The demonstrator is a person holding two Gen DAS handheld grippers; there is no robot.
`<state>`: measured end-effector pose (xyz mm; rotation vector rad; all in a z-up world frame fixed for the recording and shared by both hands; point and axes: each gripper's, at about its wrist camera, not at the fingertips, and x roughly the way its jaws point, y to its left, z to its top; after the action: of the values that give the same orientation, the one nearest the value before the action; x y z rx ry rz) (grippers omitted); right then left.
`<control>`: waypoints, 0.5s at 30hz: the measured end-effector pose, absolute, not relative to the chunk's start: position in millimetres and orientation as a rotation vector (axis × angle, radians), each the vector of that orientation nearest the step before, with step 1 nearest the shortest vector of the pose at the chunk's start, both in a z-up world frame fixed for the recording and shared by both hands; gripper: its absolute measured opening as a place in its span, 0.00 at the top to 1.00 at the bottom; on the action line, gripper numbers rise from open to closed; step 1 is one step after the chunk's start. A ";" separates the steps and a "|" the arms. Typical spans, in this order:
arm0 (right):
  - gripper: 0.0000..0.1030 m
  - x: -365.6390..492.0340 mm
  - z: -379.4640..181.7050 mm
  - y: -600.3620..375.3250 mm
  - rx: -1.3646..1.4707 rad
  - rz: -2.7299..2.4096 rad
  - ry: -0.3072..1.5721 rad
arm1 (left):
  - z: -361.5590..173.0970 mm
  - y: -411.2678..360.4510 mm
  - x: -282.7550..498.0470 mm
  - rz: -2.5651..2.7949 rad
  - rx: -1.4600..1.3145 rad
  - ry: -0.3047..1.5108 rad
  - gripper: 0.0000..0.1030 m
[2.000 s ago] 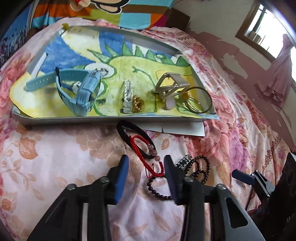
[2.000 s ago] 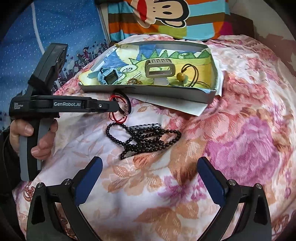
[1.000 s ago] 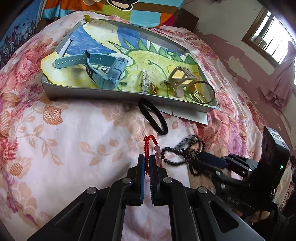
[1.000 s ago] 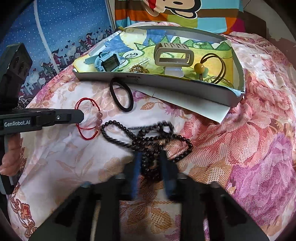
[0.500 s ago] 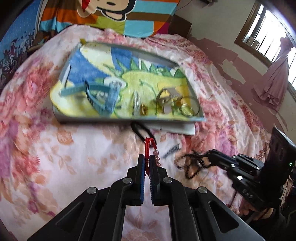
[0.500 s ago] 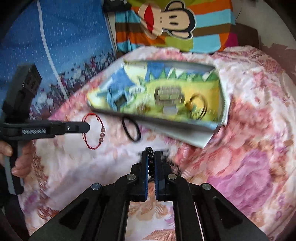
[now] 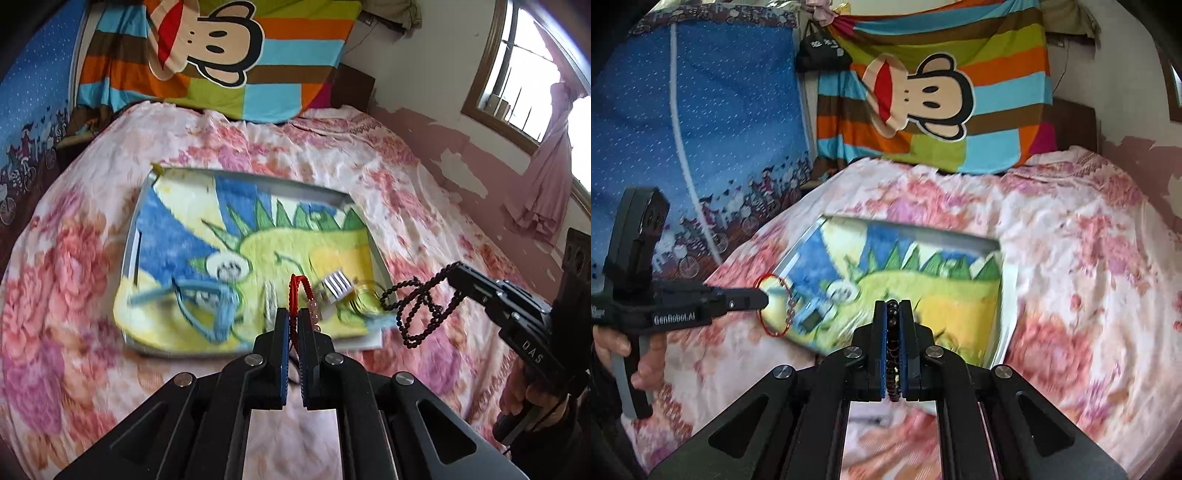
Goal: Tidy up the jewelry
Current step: 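Carry the red bracelet and black necklace into the tray and open both tools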
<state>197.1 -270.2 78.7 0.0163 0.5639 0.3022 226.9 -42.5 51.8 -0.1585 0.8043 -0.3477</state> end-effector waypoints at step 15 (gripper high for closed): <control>0.95 282.0 37.6 -276.9 0.028 0.208 0.601 | 11.4 -64.0 304.8 -0.260 -0.117 0.815 0.95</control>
<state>282.0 -276.9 37.6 0.0282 0.6011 0.2081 304.8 -64.0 11.4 -0.1173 0.8151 -0.2604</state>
